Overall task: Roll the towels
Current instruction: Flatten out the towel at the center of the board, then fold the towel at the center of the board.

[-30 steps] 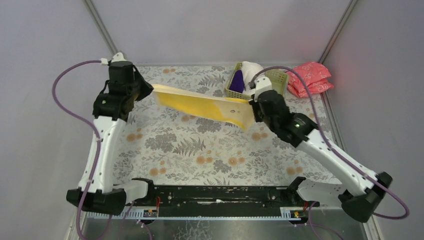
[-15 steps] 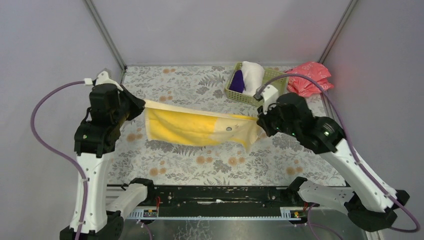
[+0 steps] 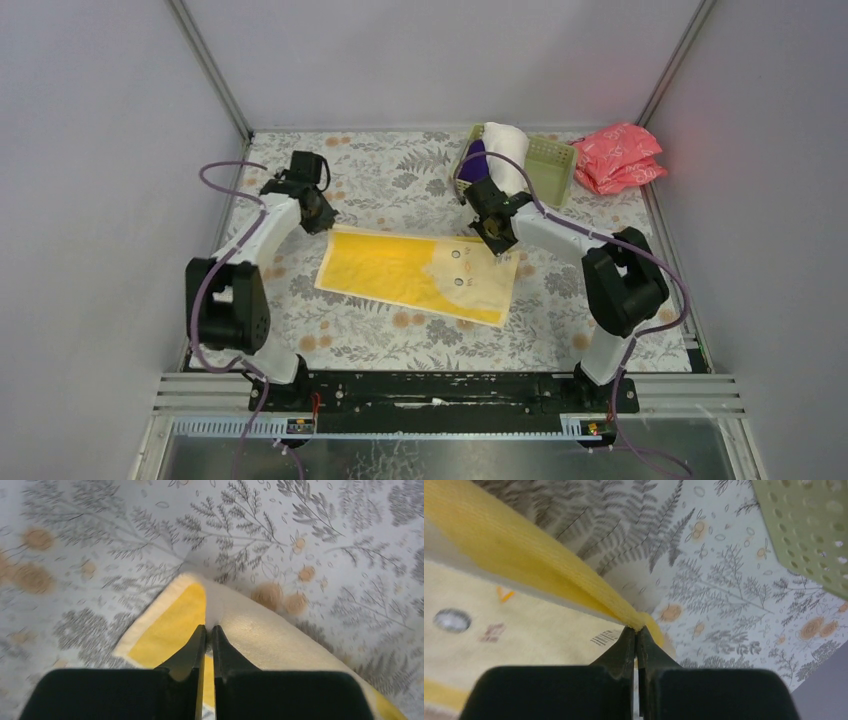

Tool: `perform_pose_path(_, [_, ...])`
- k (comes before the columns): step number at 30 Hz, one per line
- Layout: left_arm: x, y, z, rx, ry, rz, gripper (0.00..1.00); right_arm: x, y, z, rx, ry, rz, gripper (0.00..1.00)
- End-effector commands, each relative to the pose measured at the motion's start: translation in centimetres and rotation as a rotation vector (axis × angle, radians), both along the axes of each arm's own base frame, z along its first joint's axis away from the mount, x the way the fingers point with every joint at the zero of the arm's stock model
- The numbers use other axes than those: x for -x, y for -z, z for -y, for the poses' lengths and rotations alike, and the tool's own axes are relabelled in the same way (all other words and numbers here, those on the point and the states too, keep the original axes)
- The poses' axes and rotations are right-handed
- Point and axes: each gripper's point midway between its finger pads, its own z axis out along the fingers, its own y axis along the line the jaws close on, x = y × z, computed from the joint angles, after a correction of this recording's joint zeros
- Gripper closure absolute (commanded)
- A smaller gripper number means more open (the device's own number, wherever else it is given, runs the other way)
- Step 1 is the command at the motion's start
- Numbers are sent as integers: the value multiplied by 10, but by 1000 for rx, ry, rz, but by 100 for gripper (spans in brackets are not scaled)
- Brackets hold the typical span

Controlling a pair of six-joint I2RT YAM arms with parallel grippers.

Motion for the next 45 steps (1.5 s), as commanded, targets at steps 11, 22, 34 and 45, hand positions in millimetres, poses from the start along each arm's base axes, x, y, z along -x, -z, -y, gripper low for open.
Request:
perform_pose_path(11, [-115,41,-3,52,-46,105,100,-98,-5,12,155,9,219,100])
perform_pose_path(22, [-82,28,-4,119,-88,96,100,-62,-8,29,150,86,151,100])
perform_pose_path(34, [-3,44,-18,115,-171,39,100,21,-1,8,-120,87,-48,99])
perform_pose_path(45, [37,71,-22,98,-189,-27,100,79,12,-5,-229,63,-194,97])
